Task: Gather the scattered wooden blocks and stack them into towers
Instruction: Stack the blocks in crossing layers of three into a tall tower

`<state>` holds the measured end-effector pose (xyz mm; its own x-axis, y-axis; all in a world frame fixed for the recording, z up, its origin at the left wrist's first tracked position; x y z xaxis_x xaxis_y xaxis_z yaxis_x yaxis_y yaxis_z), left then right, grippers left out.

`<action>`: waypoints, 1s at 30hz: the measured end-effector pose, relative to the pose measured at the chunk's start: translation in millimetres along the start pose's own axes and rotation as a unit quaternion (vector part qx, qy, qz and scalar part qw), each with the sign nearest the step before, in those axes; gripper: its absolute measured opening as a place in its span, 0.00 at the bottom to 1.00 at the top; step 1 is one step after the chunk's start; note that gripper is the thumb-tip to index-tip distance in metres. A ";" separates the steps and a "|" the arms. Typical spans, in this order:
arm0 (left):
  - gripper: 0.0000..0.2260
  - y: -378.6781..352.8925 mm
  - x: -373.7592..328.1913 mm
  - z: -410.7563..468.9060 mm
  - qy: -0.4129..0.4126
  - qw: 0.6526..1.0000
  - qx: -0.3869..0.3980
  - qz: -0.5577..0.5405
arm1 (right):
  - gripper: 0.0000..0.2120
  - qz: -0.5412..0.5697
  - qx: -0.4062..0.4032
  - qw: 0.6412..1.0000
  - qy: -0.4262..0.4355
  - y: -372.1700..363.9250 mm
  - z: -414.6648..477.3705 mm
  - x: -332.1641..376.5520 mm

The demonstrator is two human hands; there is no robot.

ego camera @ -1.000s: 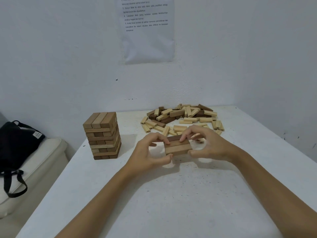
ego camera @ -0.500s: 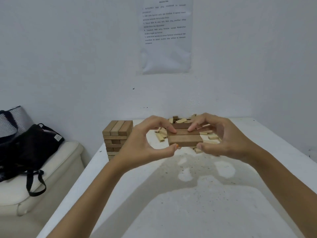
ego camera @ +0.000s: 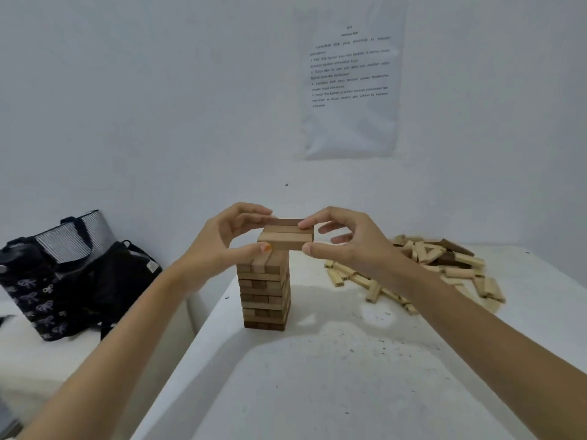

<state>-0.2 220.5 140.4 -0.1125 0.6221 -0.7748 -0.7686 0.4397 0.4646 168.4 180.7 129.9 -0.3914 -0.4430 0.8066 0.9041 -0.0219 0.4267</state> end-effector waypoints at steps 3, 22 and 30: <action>0.29 12.6 22.0 -4.4 0.033 0.999 -0.004 -0.041 | 0.14 0.009 -0.009 1.000 -0.018 -18.1 13.1 -11.3; 0.27 19.5 70.6 -15.3 0.093 0.994 0.001 -0.049 | 0.21 0.029 -0.019 0.997 -0.070 -52.4 23.7 -41.7; 0.34 16.0 77.5 -17.8 0.106 0.993 -0.007 -0.056 | 0.30 0.062 -0.005 0.993 -0.097 -60.4 15.1 -44.6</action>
<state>-32.4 264.2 80.1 -0.1549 0.4184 -0.8949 -0.7926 0.4882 0.3654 128.7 215.2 74.3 -0.3016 -0.2627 0.9165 0.9488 0.0119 0.3157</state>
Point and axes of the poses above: each hand's wrist, its own z-axis towards the middle knuckle, its own y-axis out of the back of the hand, x = y × z, the point moved 10 cm from there along z, towards the middle knuckle, and after that the axes turned 5 degrees about x, right-handed, at the moved point
